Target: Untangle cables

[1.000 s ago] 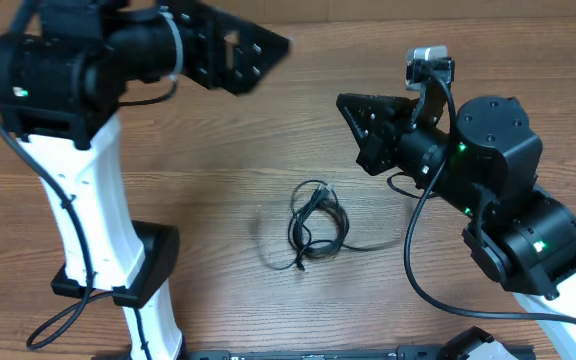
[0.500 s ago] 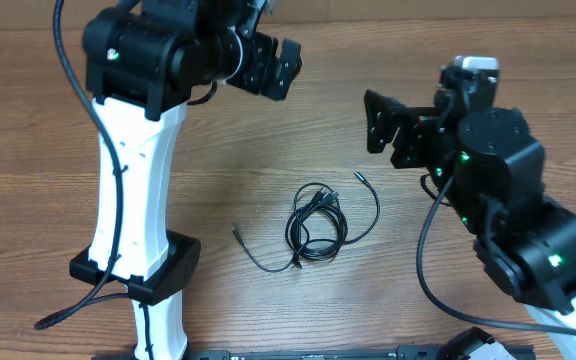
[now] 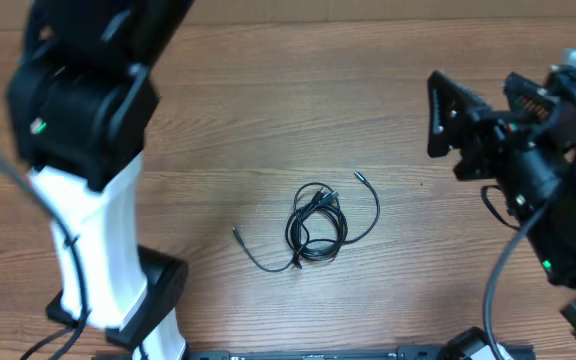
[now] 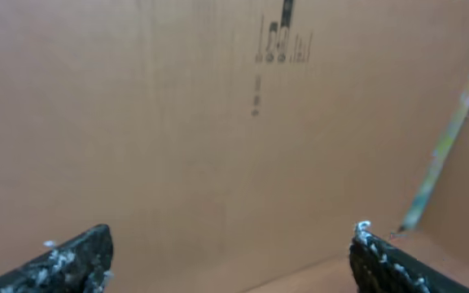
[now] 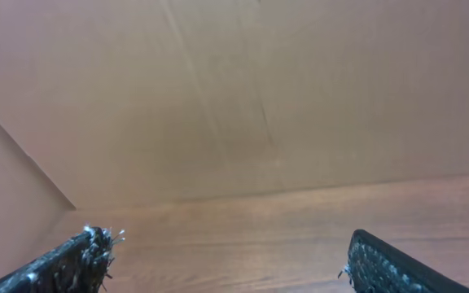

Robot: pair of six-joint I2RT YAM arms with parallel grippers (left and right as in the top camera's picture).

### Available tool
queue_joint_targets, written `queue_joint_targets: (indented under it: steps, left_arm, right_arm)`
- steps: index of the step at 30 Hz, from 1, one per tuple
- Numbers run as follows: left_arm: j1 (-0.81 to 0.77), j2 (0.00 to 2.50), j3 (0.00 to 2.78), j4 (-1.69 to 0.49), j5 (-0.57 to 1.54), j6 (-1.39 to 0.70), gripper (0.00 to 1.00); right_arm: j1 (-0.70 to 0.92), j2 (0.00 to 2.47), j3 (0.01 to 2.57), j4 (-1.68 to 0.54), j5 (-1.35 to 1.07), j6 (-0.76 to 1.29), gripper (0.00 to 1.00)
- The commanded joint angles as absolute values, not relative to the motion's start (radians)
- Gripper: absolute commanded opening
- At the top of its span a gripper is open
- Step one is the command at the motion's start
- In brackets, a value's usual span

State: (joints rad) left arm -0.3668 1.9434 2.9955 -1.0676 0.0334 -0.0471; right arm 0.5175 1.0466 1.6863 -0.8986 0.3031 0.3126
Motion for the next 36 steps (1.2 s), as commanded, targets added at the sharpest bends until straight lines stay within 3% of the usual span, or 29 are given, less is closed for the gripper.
queue_joint_targets:
  steps: [1, 12, 15, 18, 23, 29, 31, 33, 36]
  left_arm:
    - [-0.357, 1.887, 2.817, -1.101, -0.099, 0.057, 0.91]
    - [-0.297, 1.349, 1.7, -0.651, -0.241, 0.11, 1.0]
    - [-0.305, 1.256, 1.507, -0.657, -0.236, 0.117, 1.0]
    - [-0.306, 1.235, 1.391, -0.735, -0.217, 0.086, 0.97]
    - [-0.34, 1.259, 1.258, -0.759, 0.162, 0.0, 0.92]
    - [-0.413, 1.386, 1.188, -0.751, 0.161, 0.004, 0.93]
    - [-0.431, 1.44, 1.188, -0.734, 0.154, 0.004, 0.93]
    - [-0.443, 1.487, 1.188, -0.695, 0.141, 0.004, 0.92]
    - [-0.463, 1.585, 1.188, -0.604, 0.153, 0.001, 0.92]
  right_arm:
    - [0.515, 1.057, 1.691, -0.896, 0.313, 0.314, 0.91]
    - [0.516, 1.056, 1.691, -0.936, 0.313, 0.313, 0.93]
    - [0.516, 1.056, 1.691, -0.96, 0.313, 0.313, 0.95]
    - [0.516, 1.056, 1.69, -0.98, 0.313, 0.313, 0.95]
    - [0.516, 1.068, 1.69, -1.007, 0.275, 0.313, 0.95]
    - [0.516, 1.086, 1.69, -1.066, 0.249, 0.313, 0.95]
    - [0.516, 1.09, 1.69, -1.08, 0.249, 0.313, 0.88]
    - [0.516, 1.092, 1.69, -1.09, 0.249, 0.313, 0.73]
    - [0.516, 1.092, 1.69, -1.114, 0.249, 0.313, 0.72]
